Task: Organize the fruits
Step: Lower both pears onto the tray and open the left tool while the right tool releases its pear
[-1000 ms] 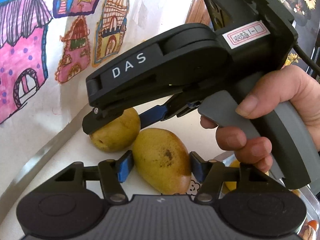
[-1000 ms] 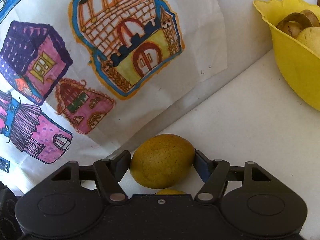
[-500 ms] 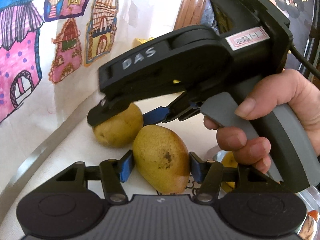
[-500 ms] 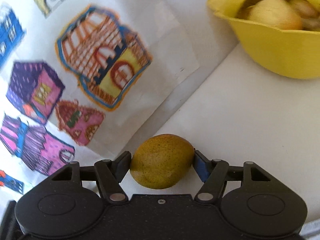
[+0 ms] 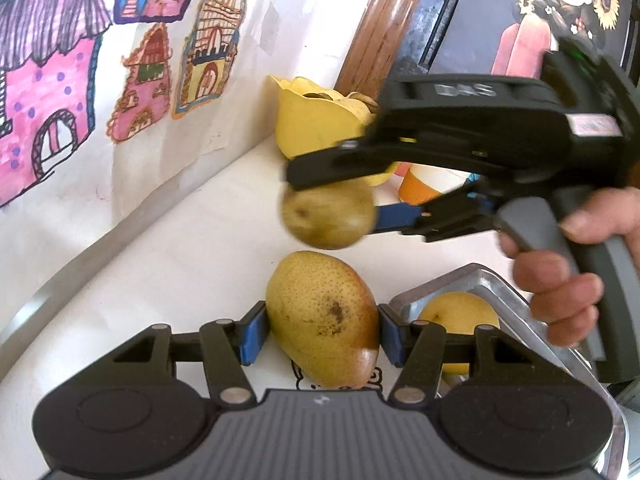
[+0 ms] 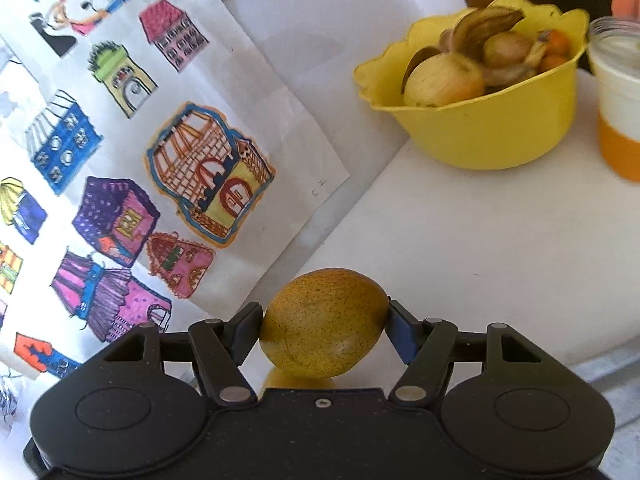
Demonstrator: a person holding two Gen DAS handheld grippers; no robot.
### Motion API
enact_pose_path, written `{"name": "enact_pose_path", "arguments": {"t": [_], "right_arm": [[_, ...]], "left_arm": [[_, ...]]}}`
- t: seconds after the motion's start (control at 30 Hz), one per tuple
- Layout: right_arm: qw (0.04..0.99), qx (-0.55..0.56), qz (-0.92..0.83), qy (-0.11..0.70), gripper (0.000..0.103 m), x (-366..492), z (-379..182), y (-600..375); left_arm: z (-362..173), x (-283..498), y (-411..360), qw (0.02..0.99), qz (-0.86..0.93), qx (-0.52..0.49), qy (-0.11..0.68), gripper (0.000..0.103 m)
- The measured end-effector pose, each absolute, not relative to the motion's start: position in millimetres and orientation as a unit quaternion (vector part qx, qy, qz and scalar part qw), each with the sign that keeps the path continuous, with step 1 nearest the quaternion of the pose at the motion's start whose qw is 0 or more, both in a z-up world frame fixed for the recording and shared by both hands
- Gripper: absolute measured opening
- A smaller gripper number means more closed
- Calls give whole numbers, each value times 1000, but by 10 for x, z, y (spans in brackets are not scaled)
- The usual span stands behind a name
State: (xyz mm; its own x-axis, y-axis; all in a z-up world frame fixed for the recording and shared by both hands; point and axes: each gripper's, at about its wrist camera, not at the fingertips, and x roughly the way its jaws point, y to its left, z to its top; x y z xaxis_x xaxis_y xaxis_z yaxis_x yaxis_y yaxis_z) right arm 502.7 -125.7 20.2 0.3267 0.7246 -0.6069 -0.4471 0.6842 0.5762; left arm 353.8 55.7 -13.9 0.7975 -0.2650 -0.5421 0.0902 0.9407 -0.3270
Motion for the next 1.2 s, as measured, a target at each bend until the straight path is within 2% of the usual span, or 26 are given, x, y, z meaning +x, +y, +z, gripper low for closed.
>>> {"name": "enact_pose_path", "arguments": {"t": [0.17, 0.73, 1.0, 1.2], "right_arm": [[805, 163, 366, 437, 68, 4880, 342, -1494], [829, 183, 336, 408, 69, 4686, 256, -2604], [837, 186, 314, 407, 69, 4562, 125, -2980], [844, 181, 304, 403, 69, 4454, 11, -3202]], "left_arm": [[-126, 3553, 633, 938, -89, -154, 297, 61], [216, 3371, 457, 945, -107, -160, 265, 61], [511, 3477, 71, 947, -130, -149, 252, 61], [525, 3590, -313, 942, -151, -132, 269, 61]]}}
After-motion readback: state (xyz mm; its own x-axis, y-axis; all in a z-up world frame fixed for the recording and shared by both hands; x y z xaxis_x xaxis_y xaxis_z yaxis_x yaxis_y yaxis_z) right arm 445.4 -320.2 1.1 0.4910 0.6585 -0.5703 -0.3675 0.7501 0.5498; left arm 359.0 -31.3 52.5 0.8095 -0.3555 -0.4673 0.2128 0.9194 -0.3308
